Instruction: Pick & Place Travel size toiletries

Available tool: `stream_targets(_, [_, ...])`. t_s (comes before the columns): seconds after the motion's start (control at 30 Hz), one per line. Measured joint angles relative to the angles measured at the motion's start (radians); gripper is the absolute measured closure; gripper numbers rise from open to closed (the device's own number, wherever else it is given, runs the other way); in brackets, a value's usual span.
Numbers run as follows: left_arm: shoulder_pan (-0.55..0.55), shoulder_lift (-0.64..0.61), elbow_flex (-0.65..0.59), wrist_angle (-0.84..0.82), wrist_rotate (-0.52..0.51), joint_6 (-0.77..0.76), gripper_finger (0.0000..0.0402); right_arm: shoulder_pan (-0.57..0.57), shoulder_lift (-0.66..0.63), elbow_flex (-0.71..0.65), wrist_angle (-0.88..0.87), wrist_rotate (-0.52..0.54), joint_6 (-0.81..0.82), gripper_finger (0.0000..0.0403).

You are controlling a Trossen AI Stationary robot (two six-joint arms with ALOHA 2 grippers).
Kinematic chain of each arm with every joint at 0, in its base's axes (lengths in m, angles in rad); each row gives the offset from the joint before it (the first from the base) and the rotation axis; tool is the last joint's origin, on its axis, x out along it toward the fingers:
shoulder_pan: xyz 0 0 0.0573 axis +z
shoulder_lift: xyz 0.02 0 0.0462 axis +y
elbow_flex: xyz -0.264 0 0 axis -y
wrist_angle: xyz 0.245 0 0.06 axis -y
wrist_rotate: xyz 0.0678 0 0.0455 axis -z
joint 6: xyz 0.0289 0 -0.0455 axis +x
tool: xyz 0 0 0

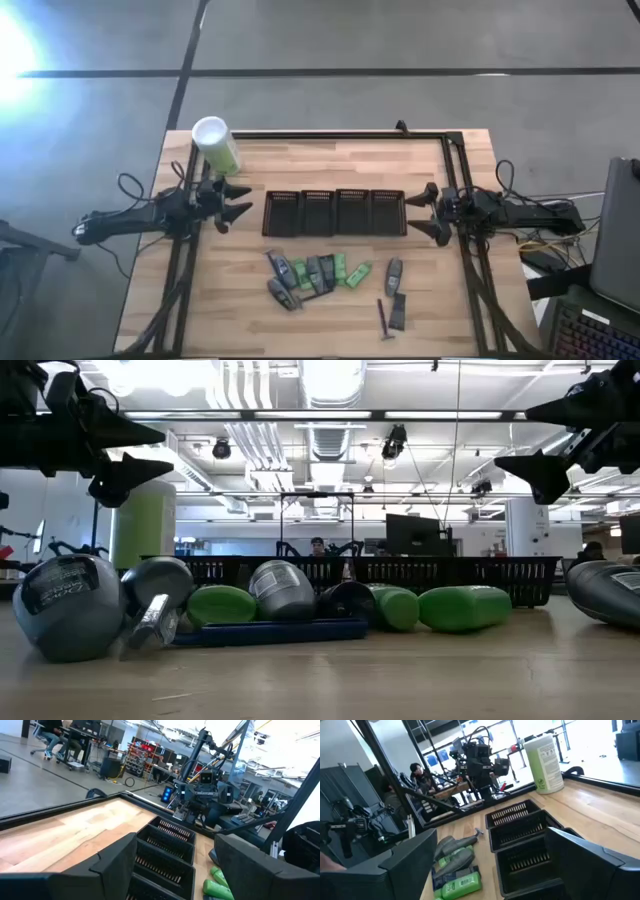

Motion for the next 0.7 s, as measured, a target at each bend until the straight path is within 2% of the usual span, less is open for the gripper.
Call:
stream_targets(0.53, [0.000,0.000,0.000,0.000,0.000,0.000,0.0129,0.000,0.001,0.000,0.004,-0.001,-0.001,0.0039])
stream_targets(0.7, [0.000,0.000,0.000,0.000,0.000,0.000,0.0129,0.000,0.001,0.000,0.181,-0.001,0.178,0.0039])
